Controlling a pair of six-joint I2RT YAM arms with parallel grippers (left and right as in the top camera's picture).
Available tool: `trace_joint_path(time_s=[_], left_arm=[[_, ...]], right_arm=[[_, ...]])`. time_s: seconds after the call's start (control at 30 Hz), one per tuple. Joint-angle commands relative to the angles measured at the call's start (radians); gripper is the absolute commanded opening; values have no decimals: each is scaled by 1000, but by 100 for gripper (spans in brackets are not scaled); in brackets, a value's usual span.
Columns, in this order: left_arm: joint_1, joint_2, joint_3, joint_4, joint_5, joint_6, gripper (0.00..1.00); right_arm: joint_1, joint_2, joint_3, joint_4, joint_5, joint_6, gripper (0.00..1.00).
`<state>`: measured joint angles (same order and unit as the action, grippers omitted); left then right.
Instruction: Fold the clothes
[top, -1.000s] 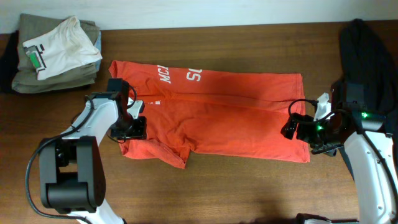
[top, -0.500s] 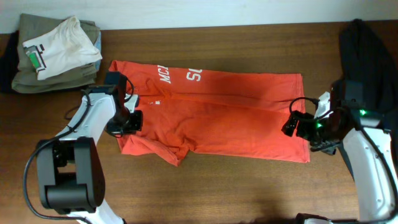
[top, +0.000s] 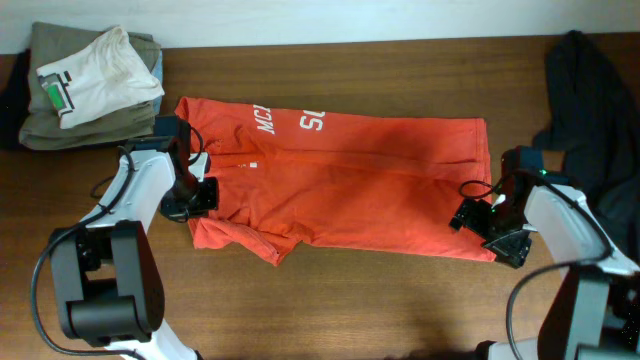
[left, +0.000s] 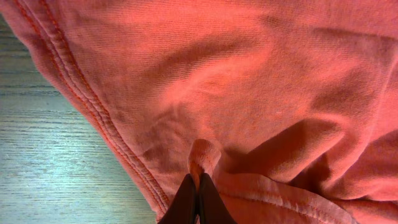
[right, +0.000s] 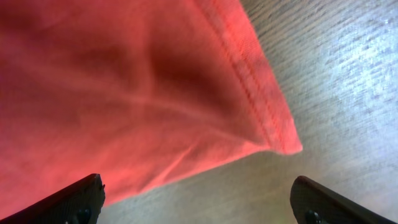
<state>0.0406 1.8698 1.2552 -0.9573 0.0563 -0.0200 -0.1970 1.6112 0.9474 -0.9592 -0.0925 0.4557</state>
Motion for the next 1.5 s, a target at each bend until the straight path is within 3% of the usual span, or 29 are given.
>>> trace_joint_path(time_s=[0.0, 0.17, 0.27, 0.43, 0.57, 0.8, 1.03, 1.23, 1.47], left_arm=[[2, -30, 20, -3, 19, -10, 2], [2, -30, 20, -2, 29, -10, 2], [2, -30, 20, -1, 30, -10, 2], [2, -30, 20, 11, 30, -10, 2], [1, -30, 20, 13, 30, -10, 2], [0, -30, 20, 19, 30, -10, 2], [1, -30, 20, 21, 30, -10, 2], [1, -58, 20, 25, 34, -10, 0], [-7, -233, 20, 26, 103, -1, 0]], right_arm=[[-51, 39, -7, 33, 57, 24, 100], [-136, 40, -7, 39, 106, -32, 80], [-164, 40, -7, 32, 84, -33, 73], [-163, 40, -45, 68, 82, -32, 71], [-164, 40, -113, 166, 79, -28, 62], [-164, 40, -127, 198, 79, -28, 48], [-164, 41, -127, 219, 79, 18, 4], [-164, 37, -118, 215, 68, 25, 4], [-164, 3, -52, 176, 23, 21, 4]])
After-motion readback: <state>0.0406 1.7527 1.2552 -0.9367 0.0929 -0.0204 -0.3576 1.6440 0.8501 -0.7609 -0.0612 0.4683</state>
